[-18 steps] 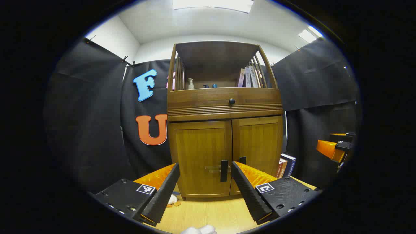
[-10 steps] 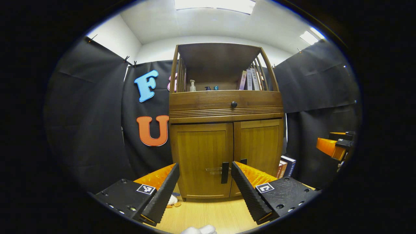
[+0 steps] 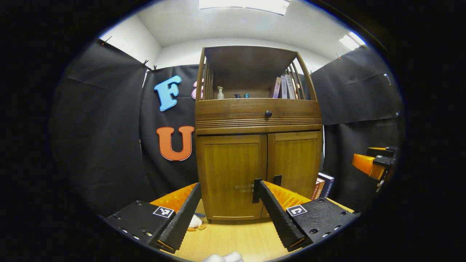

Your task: Open the right door of the double-door shoe cabinet with the right hand, and open the left door with the left hand.

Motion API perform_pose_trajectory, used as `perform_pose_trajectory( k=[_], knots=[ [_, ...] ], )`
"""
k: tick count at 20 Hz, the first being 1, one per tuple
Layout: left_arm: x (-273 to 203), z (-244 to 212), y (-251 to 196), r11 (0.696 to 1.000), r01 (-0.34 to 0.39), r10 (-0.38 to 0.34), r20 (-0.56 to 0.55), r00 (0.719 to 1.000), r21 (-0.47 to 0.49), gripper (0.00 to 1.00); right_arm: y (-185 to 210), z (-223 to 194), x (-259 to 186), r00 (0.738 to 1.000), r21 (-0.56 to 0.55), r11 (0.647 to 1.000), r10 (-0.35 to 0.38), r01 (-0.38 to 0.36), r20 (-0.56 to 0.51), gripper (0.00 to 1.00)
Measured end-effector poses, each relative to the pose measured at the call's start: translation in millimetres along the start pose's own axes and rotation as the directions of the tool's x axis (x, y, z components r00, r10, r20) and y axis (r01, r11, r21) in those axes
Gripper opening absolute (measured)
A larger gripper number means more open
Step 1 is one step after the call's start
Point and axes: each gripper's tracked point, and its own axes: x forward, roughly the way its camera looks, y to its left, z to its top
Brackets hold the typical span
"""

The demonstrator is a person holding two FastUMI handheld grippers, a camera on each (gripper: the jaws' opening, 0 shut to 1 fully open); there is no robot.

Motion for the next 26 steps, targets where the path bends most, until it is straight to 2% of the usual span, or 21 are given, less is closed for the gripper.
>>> perform_pose_trajectory(
  k=[6,12,20,25,26],
  knots=[
    [-6.0,-6.2,22.3,1.000,-0.030,0.030,-0.014,0.999,-0.008,0.96,28.5,-14.7,35.2,0.998,0.002,0.998,0.056,-0.056,-0.003,1.00],
    [-10.7,-7.7,39.0,0.998,-0.061,0.061,-0.024,0.998,0.012,0.96,75.9,-58.8,102.0,0.992,-0.018,0.994,0.106,-0.108,-0.061,1.00],
    [-18.7,-10.3,61.8,0.993,-0.119,0.119,-0.043,0.992,0.018,0.96,118.3,-105.4,178.6,0.983,-0.007,0.992,0.123,-0.125,-0.133,1.00],
    [-19.6,-19.5,70.5,0.989,-0.147,0.149,-0.074,0.986,0.021,0.96,134.2,-131.3,225.0,0.977,-0.037,0.992,0.111,-0.120,-0.183,1.00],
    [-19.8,-20.5,71.8,0.988,-0.152,0.153,-0.076,0.985,0.020,0.96,135.6,-139.7,232.2,0.973,-0.037,0.992,0.113,-0.123,-0.199,0.95]
  ],
)
